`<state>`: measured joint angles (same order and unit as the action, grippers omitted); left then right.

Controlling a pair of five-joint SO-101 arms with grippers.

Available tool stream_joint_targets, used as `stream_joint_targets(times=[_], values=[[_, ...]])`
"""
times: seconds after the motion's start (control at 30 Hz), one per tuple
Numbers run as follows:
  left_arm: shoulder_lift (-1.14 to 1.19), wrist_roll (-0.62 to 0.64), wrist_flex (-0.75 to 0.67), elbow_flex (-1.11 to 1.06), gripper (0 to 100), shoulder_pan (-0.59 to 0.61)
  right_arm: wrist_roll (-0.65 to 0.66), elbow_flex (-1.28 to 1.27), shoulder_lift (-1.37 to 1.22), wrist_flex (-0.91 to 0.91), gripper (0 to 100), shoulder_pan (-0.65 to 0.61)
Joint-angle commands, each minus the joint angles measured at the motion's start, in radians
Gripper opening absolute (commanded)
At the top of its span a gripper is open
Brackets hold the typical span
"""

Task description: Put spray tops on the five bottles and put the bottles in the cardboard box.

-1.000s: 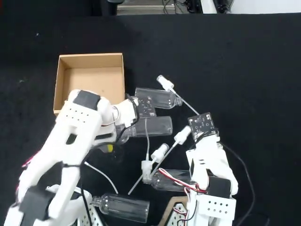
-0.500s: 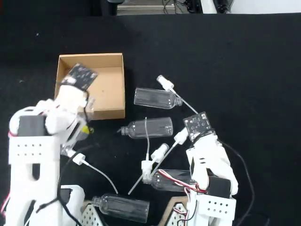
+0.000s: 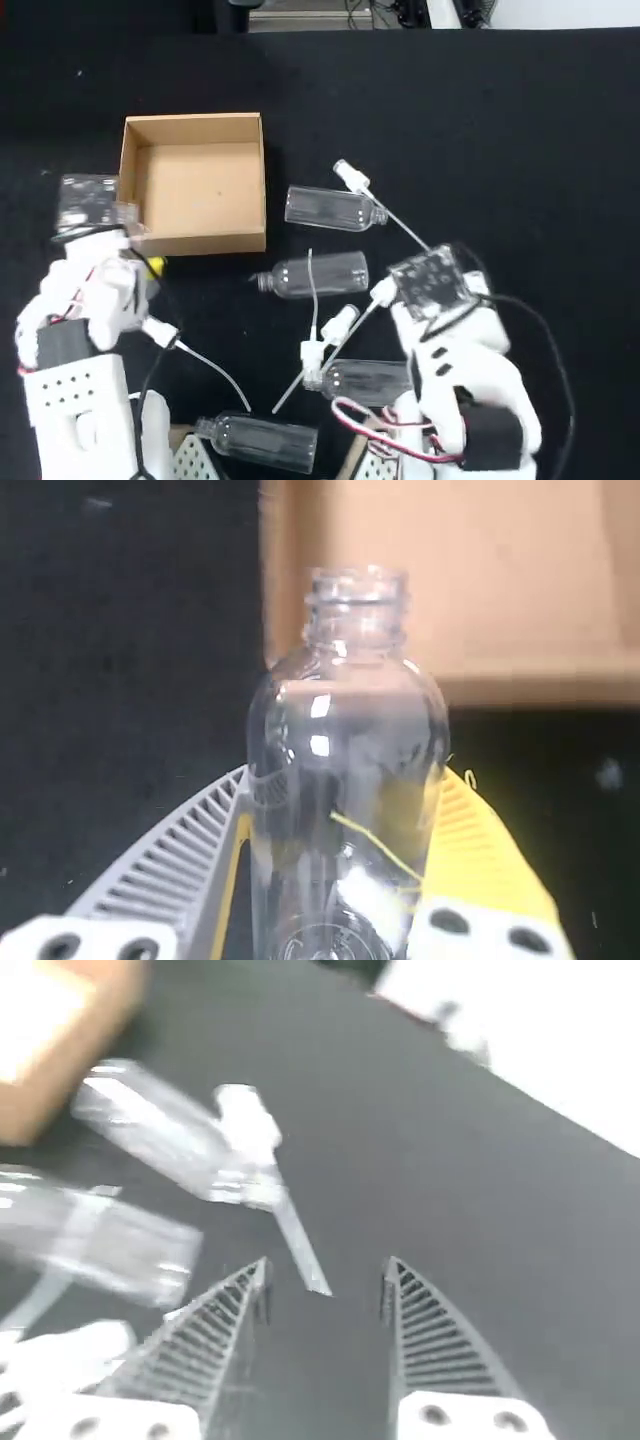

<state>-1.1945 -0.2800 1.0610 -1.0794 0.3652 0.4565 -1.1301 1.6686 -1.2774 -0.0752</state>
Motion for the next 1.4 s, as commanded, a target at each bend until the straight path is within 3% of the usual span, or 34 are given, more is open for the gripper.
stream_joint_targets(times=[0.0,0.17,0.3,0.53,0.87,1.03,1.37], values=[[-0.069,0.097,-0.034,0.005,24,0.133,-0.143,0.073,-0.174,0.021,16.2,-0.325],[-0.077,0.157,-0.091,-0.035,24,0.254,-0.342,0.016,-0.455,0.23,16.2,-0.709],[-0.083,0.209,-0.212,-0.124,24,0.321,-0.448,-0.015,-0.644,0.43,16.5,-0.861],[-0.084,0.265,-0.241,-0.133,24,0.453,-0.468,0.012,-0.94,0.657,16.6,-0.93],[-0.084,0.267,-0.241,-0.14,24,0.469,-0.47,0.22,-1.359,0.672,16.6,-0.993],[-0.084,0.264,-0.241,-0.14,24,0.469,-0.554,0.263,-1.434,0.672,16.7,-1.01],[-0.084,0.261,-0.241,-0.142,24,0.469,-0.56,0.274,-1.429,0.669,16.7,-1.034]])
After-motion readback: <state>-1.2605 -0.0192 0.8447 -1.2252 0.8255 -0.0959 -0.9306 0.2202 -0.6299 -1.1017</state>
